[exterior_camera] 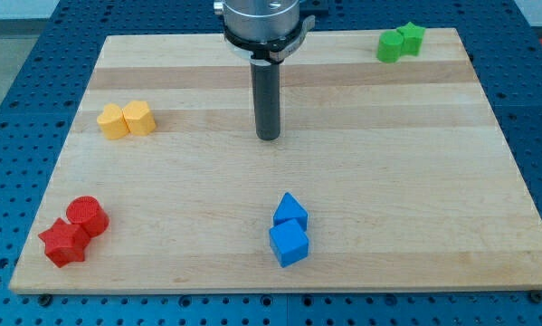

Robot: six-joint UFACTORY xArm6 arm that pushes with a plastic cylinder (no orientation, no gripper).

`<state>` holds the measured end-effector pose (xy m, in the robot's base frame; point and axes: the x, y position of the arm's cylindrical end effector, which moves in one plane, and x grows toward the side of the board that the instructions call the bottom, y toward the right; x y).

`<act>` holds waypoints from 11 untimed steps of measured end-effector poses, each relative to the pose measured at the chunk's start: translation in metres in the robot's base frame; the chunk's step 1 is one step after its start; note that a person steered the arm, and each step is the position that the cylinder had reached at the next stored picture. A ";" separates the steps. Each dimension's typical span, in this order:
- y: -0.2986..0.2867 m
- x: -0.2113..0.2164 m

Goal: Move your arm to the center right

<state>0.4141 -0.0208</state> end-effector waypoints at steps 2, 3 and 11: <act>0.015 0.000; 0.049 0.000; 0.289 -0.004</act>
